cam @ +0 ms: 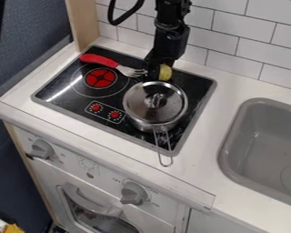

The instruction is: Move the mango near the pot to the top center of the stove

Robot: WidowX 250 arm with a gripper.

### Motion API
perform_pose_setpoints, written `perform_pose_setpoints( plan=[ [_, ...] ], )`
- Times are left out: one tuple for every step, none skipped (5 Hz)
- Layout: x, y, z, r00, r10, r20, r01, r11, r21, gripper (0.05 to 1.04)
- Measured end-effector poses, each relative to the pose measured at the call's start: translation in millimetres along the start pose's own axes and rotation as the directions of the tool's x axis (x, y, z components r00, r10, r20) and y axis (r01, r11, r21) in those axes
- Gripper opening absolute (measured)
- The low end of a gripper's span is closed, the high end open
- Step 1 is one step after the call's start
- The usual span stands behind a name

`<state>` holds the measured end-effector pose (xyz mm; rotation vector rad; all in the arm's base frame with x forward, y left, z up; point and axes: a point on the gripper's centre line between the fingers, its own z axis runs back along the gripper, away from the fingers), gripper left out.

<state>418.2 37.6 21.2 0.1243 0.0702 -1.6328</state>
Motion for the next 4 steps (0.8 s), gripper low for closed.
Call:
perform_pose_setpoints(
  plan=[
    [-10, -2, 0, 1.000, 0.017, -0.014, -0.018, 1.000, -0.006, 1.000],
    [-20, -2, 27, 0.998, 0.062, 0.008, -0.063, 0.995, 0.079, 1.000],
    [-21, 1, 50, 0.995, 0.081, 0.056, -0.089, 0.983, 0.160, 1.000],
    [-18, 2, 69, 0.994, 0.069, 0.086, -0.087, 0.968, 0.234, 1.000]
  ],
)
